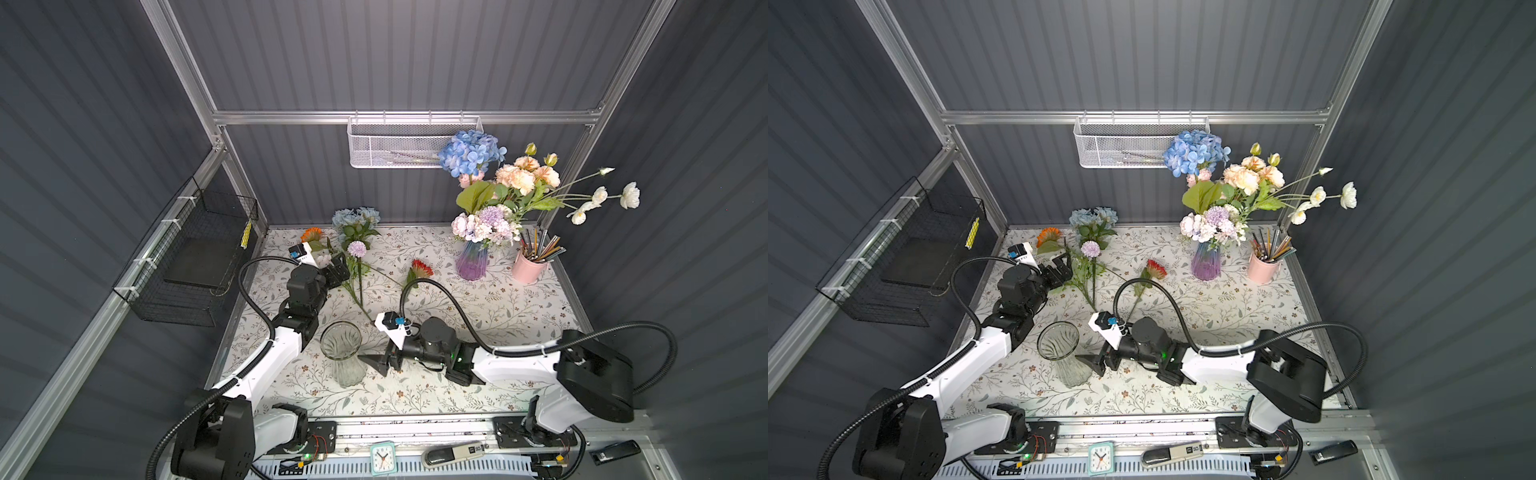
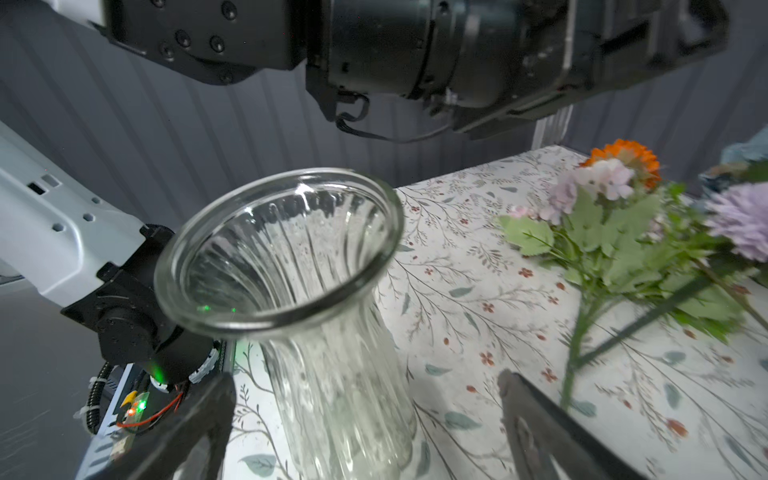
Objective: Arrange the flowers into the vase
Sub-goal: 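Grasp the clear glass vase with the right gripper while the left moves to the pile, then slide the clear glass vase toward the red gerbera with the right gripper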
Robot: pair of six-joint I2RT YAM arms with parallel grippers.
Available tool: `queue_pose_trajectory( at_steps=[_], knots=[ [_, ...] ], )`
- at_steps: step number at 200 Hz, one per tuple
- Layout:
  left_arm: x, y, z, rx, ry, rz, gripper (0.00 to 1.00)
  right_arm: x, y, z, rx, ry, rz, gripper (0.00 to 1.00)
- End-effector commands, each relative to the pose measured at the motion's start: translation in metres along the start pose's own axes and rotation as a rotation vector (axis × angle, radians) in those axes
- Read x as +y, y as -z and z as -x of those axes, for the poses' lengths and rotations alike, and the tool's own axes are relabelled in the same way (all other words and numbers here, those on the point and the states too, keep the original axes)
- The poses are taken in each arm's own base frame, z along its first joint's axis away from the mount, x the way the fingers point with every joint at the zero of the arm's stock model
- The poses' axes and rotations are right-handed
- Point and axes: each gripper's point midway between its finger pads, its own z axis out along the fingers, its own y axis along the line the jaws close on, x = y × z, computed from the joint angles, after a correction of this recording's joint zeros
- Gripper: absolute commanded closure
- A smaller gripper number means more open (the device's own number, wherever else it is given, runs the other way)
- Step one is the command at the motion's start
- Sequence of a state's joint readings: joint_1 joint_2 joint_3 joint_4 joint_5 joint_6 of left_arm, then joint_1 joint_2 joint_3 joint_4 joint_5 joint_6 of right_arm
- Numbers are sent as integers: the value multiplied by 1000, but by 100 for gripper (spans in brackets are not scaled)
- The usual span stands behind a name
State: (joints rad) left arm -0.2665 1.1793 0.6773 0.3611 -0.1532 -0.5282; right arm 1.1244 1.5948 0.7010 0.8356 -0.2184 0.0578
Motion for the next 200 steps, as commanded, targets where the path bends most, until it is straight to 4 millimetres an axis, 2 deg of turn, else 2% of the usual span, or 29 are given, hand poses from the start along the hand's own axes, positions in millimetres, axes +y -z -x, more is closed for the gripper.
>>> queue_pose_trajectory(
  at_steps=[1, 43, 63, 110, 135, 172, 200],
  knots=[
    [1, 8, 3, -9, 0, -4, 0, 17, -14, 24, -108, 66, 64, 1],
    [1, 5, -9, 24, 25, -23, 0, 31, -36, 22, -110, 76, 134, 1],
    [2, 4, -16, 38, 44, -33, 0, 31, -47, 20, -124, 62, 142, 1],
    [1, 8, -13, 34, 26, -34, 0, 29, -71, 14, -161, 25, 137, 6],
    [1, 9, -11, 27, 20, -26, 0, 21, -75, 13, -173, 43, 93, 18],
    [2, 7, -9, 20, 16, -21, 0, 18, -69, 23, -213, 61, 62, 47],
    [1, 8, -5, 13, 6, -18, 0, 6, -55, 41, -265, 93, -6, 55]
  ],
)
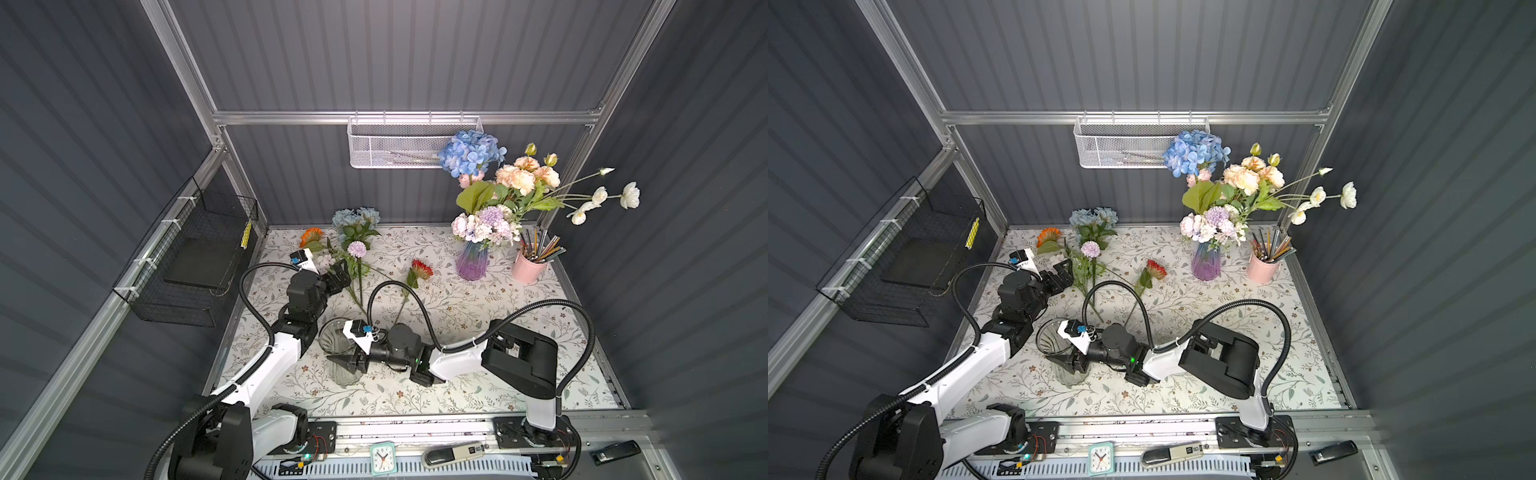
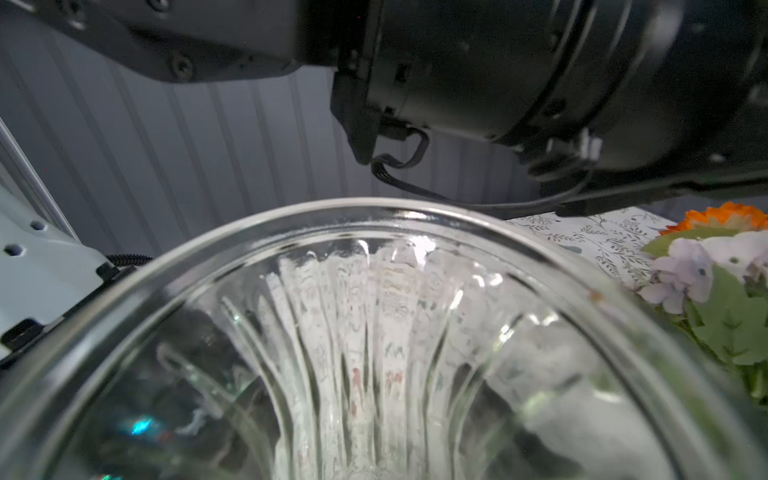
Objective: Arrange the flowers into the vase
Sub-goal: 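Slide the clear glass vase toward the red gerbera with the right gripper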
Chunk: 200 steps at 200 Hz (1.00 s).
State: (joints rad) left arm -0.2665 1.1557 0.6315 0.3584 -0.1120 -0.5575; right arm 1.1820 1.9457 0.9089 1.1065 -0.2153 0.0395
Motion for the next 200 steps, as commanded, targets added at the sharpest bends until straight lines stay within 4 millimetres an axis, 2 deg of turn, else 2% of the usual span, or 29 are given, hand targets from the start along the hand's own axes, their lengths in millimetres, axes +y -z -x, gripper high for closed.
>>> queue_pose_trajectory(
  at_steps=[1, 21, 43, 81, 126, 152, 172, 200],
  knots=[
    [-1, 3, 11, -30, -23, 5, 0, -11, 12, 48, -140, 51, -69, 55],
    [-2, 5, 16, -42, -35, 13, 0, -29, 29, 69, -179, 58, -134, 56],
    [-3, 6, 20, -48, -48, 15, 0, -53, 57, 92, -207, 57, -211, 57],
    [-2, 4, 19, -41, -57, 25, 0, -99, 107, 105, -162, 71, -375, 58],
    [2, -7, 8, 26, -74, 48, 0, -158, 168, 84, 16, 127, -651, 57],
    [5, -13, -5, 94, -78, 62, 0, -183, 202, 70, 55, 138, -779, 57],
    [8, -17, -16, 139, -76, 66, 0, -195, 216, 58, 79, 143, -843, 56],
    [11, -19, -26, 173, -73, 75, 0, -202, 221, 45, 53, 122, -867, 56]
  ],
)
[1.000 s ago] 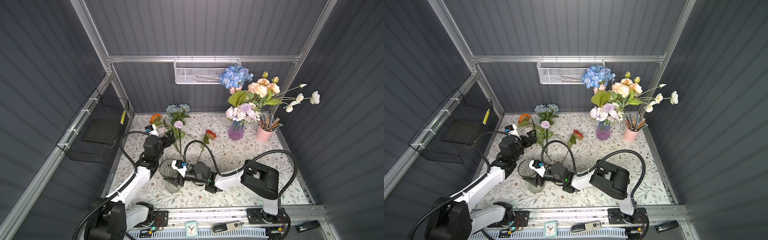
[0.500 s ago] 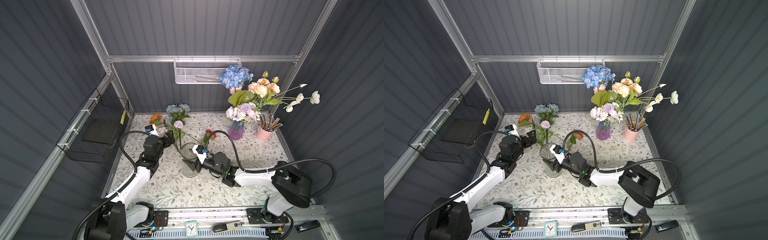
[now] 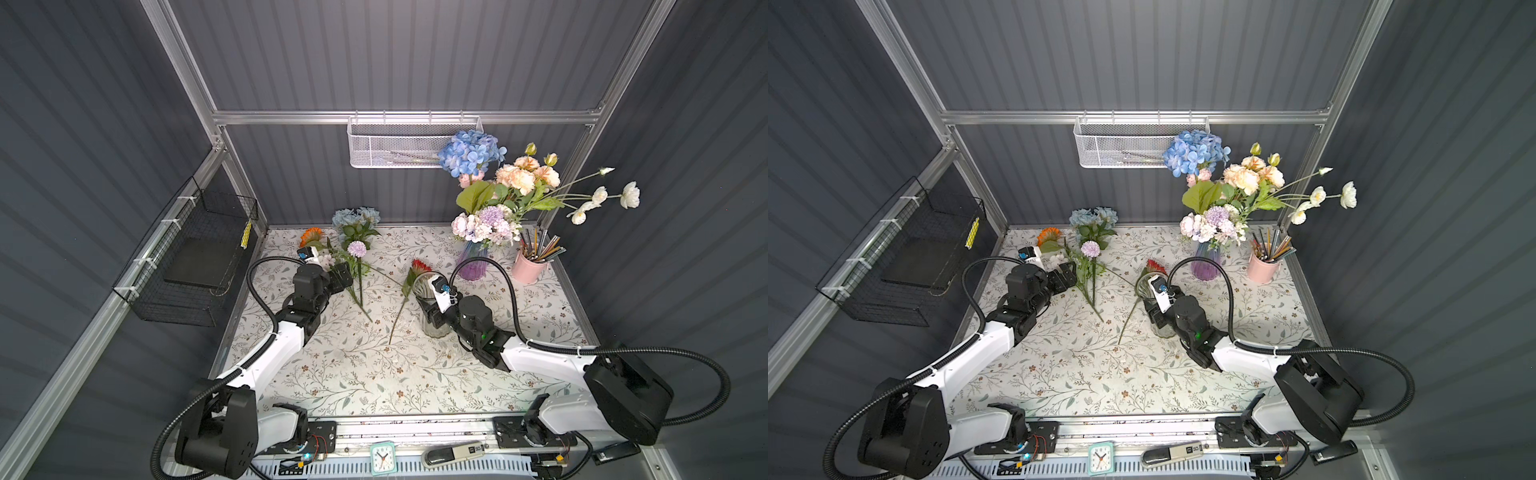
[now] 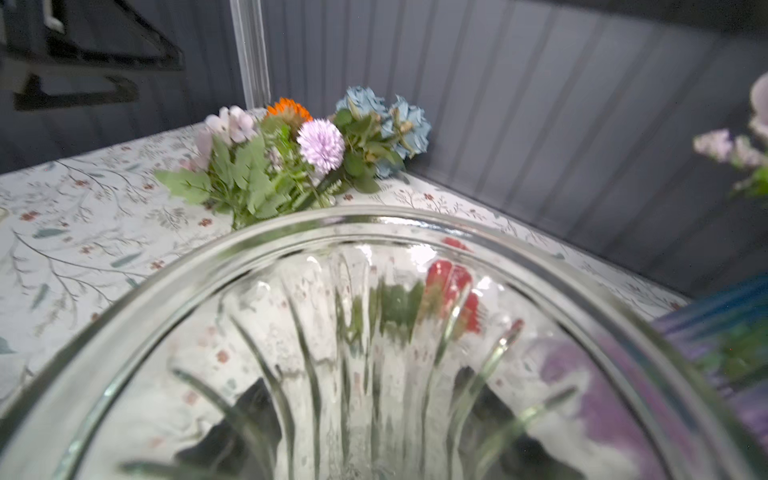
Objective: Arrange the flowers into the vase
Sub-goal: 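Slide the clear glass vase toward the red gerbera with the right gripper, then release the glass vase with the right gripper while the left lowers to the stems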
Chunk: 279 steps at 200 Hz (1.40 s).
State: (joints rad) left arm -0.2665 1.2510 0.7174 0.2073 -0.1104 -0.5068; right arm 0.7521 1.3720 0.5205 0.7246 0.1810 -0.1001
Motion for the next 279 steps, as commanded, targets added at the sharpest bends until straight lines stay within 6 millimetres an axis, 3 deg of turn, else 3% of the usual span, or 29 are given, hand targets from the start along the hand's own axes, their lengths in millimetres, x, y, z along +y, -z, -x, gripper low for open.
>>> queue_pose_trajectory(
  at_steps=[1, 26, 55, 84, 109, 134, 161, 195, 242, 279],
  knots=[
    [-2, -2, -2, 34, -14, -5, 0, -12, 1, 38, -164, -30, -58, 56],
    [-6, -5, -10, 57, -37, -2, 2, -12, -4, 33, -177, -53, -62, 55],
    [-17, -10, -21, 93, -153, 29, 11, -15, -6, 24, -166, -74, -84, 50],
    [-33, -21, -36, 139, -292, 63, 22, -19, 2, 25, -162, -89, -103, 30],
    [-33, -37, -46, 178, -303, 84, 27, -23, 9, 28, -149, -87, -114, 12],
    [-31, -58, -54, 211, -312, 117, 33, -24, 15, 23, -97, -84, -110, 1],
    [-27, -79, -64, 251, -327, 154, 34, -22, 24, 7, -8, -84, -98, 1],
    [-14, -103, -92, 341, -353, 205, 36, -22, 42, -14, 109, -88, -83, 1],
    [0, -125, -120, 418, -358, 251, 39, -35, 69, -16, 182, -77, -126, 1],
    [-1, -137, -131, 448, -354, 243, 46, -46, 79, -2, 173, -61, -164, 1]
  ],
)
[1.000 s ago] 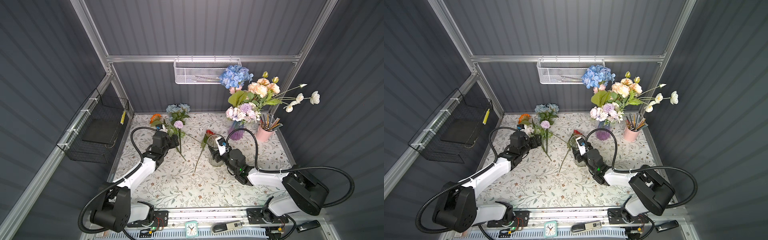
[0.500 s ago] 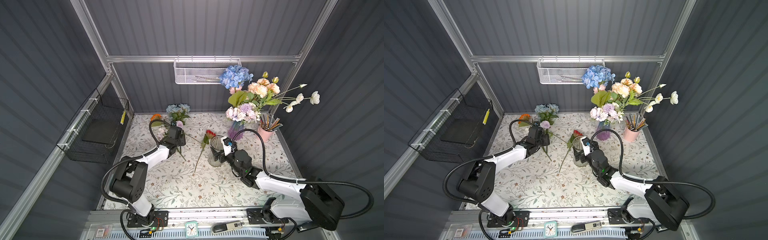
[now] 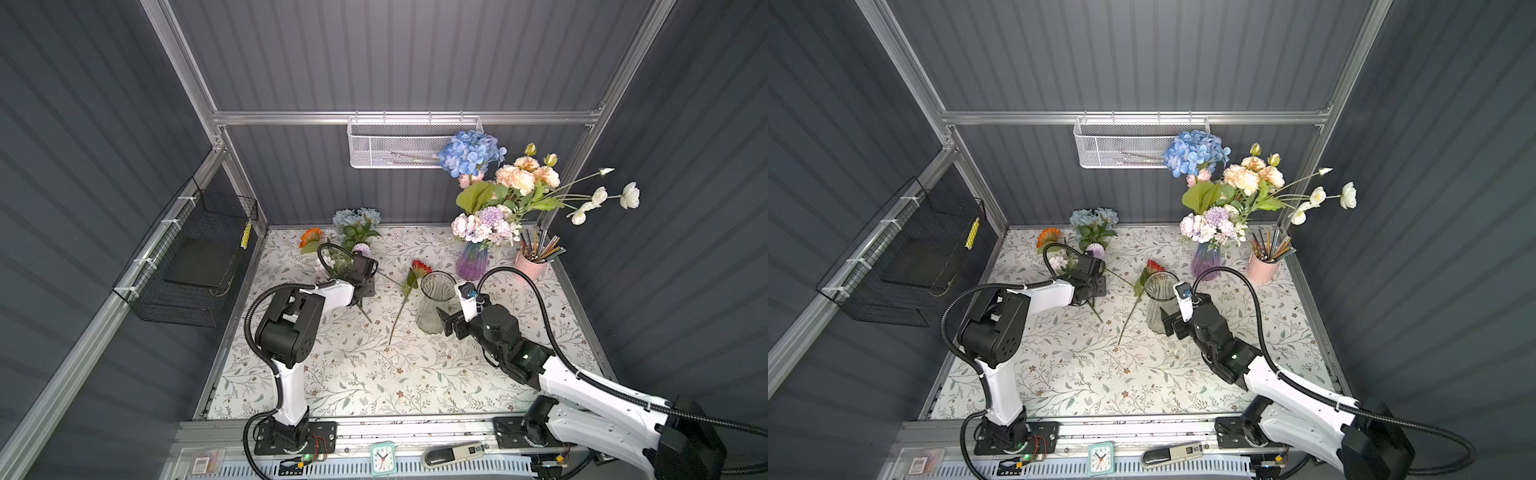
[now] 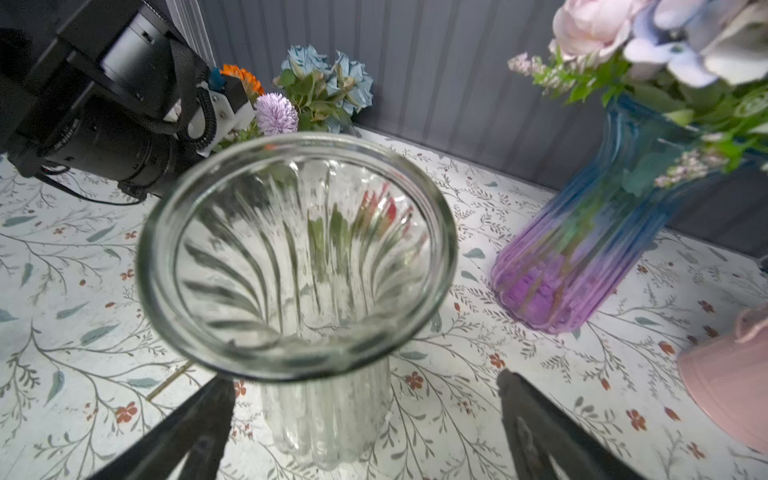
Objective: Arrange the flowers into the vase
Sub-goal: 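Release the glass vase with the right gripper while the left lowers to the stems, then close the left gripper on the purple chrysanthemum and pink blossom stems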
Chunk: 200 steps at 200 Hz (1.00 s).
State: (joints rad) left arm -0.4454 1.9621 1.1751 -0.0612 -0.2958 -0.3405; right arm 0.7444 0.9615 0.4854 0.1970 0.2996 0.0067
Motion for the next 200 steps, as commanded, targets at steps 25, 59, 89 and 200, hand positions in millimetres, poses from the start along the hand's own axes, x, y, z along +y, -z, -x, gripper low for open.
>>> queue_pose_trajectory(
  at_steps=[25, 59, 89, 200],
  knots=[
    [-2, -8, 2, 24, -3, 6, 75, -22, 18, 21, -27, 16, -82, 1],
    [19, 3, -8, 22, 2, 65, 94, -37, 31, 40, -95, 43, -146, 1],
    [42, 19, -24, 36, 100, 12, 100, -49, 41, 61, -149, 67, -203, 1],
    [-38, 123, -1, -179, 84, -755, 100, -48, 53, 130, -311, 65, -169, 1]
  ],
)
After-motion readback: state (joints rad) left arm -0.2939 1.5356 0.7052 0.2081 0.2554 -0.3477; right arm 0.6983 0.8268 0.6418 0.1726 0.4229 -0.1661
